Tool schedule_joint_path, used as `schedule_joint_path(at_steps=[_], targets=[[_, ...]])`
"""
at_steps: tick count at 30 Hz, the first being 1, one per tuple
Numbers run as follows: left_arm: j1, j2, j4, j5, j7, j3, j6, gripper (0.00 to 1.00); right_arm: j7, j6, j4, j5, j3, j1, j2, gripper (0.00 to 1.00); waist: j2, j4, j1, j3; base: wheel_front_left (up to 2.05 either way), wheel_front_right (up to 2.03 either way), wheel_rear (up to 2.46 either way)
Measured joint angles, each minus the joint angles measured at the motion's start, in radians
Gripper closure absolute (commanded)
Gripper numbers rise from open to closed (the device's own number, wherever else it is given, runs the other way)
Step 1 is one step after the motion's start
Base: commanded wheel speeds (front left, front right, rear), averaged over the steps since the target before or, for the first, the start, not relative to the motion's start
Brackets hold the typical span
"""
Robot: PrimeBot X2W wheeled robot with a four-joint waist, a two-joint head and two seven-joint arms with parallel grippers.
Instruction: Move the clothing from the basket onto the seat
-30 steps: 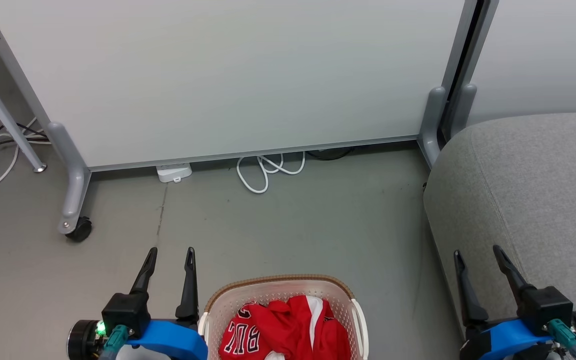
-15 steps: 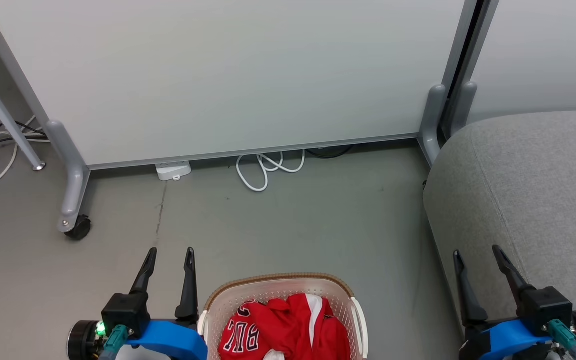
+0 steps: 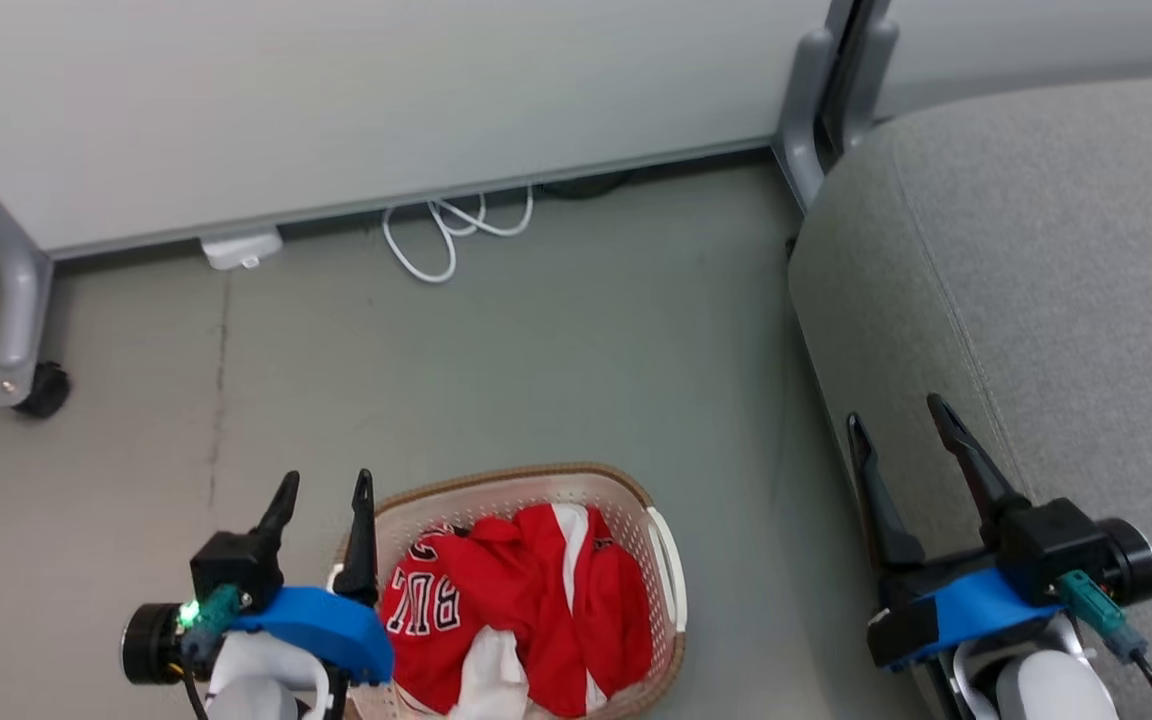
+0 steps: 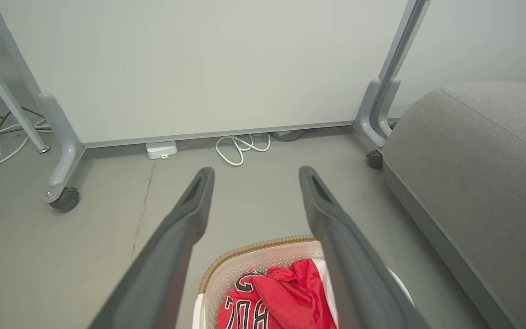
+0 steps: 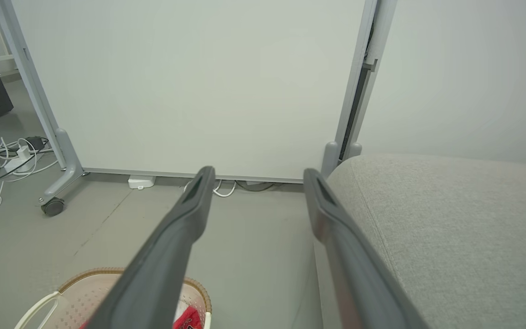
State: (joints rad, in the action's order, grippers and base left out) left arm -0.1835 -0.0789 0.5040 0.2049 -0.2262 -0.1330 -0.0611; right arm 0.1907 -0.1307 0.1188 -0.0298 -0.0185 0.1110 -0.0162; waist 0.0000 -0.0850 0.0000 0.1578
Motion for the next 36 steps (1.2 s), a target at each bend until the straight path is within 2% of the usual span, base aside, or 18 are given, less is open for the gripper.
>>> schedule_joint_path(at_steps=[11, 17, 27, 33, 36], targets=[[-0.231, -0.047, 0.198, 0.041, 0.094, 0.046, 0.012, 0.00, 0.045, 0.000, -0.001, 0.085, -0.077, 0.146, -0.001, 0.00, 0.0000, -0.126, 0.0001, 0.268, 0.00, 0.00, 0.00], [-0.311, -0.054, 0.293, 0.061, 0.136, 0.063, 0.030, 0.00, 0.064, 0.000, 0.023, 0.138, -0.113, 0.195, -0.002, 0.00, -0.0001, -0.197, 0.0002, 0.406, 0.00, 0.00, 0.00], [-0.401, -0.076, 0.412, 0.095, 0.164, 0.116, 0.119, 0.00, 0.071, 0.000, 0.020, 0.208, -0.163, 0.259, -0.002, 0.00, -0.0001, -0.288, 0.0002, 0.574, 0.00, 0.00, 0.00], [-0.428, -0.092, 0.456, 0.120, 0.159, 0.148, 0.170, 0.00, 0.071, 0.000, 0.010, 0.236, -0.176, 0.269, -0.002, 0.00, -0.0001, -0.325, 0.0002, 0.624, 0.00, 0.00, 0.00], [-0.439, -0.103, 0.476, 0.121, 0.162, 0.156, 0.211, 0.00, 0.072, 0.000, 0.005, 0.246, -0.184, 0.275, -0.002, 0.00, -0.0001, -0.337, 0.0001, 0.638, 0.00, 0.00, 0.00]])
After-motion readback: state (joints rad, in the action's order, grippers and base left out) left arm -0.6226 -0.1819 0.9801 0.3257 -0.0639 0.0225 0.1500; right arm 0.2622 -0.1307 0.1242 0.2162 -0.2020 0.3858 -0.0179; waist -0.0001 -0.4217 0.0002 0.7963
